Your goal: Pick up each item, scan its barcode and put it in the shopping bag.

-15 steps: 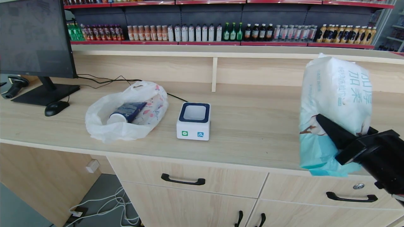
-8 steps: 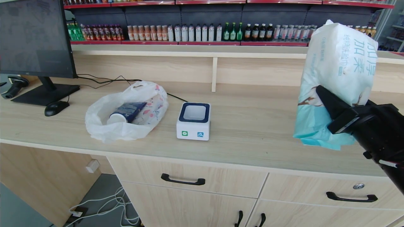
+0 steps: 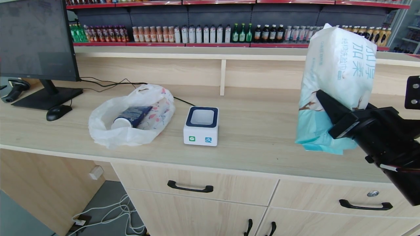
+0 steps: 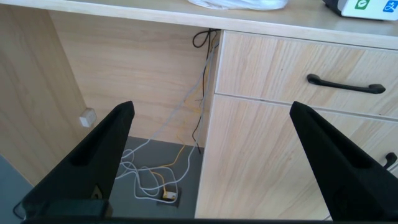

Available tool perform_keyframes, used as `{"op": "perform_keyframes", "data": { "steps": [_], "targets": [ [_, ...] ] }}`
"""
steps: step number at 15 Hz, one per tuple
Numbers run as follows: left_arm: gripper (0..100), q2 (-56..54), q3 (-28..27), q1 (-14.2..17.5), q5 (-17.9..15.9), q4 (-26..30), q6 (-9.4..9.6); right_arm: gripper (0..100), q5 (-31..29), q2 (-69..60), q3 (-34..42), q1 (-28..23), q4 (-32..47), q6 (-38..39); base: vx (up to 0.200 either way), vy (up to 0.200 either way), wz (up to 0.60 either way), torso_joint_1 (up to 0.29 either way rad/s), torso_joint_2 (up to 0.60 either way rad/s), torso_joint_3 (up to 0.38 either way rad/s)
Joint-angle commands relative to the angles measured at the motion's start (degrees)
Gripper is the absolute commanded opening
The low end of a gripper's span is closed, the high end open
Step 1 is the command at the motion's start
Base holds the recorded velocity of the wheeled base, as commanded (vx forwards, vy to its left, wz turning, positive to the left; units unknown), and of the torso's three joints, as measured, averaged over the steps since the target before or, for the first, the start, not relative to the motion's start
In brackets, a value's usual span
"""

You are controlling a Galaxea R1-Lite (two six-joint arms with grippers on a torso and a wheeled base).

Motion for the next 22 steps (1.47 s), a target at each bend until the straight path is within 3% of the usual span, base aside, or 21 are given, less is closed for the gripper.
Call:
{"op": "perform_keyframes", "data": {
  "steps": [1,5,10,22],
  "targets": [
    [100,-0.02,0.0,-0.07,0.01,-0.01,0.02,0,0.18,0.87,-0.17,0.15,-0.36,-0.06,-0.2,0.0,0.0,0.002,0.0,0.007],
    [100,-0.02,0.0,-0.07,0.01,-0.01,0.02,0,0.18,2.46,-0.25,0.24,-1.33,-0.15,-0.2,0.0,0.0,0.008,0.0,0.002],
    [100,-0.02,0.0,0.02,0.01,-0.01,-0.07,0,0.09,3.16,-0.25,0.15,-2.29,-0.41,0.0,0.0,0.0,0.0,0.0,0.0],
    [100,-0.02,0.0,0.02,0.01,-0.01,-0.33,0,0.09,2.19,1.06,0.15,-2.82,-0.68,0.0,0.2,0.0,0.007,0.0,0.002]
  ]
}}
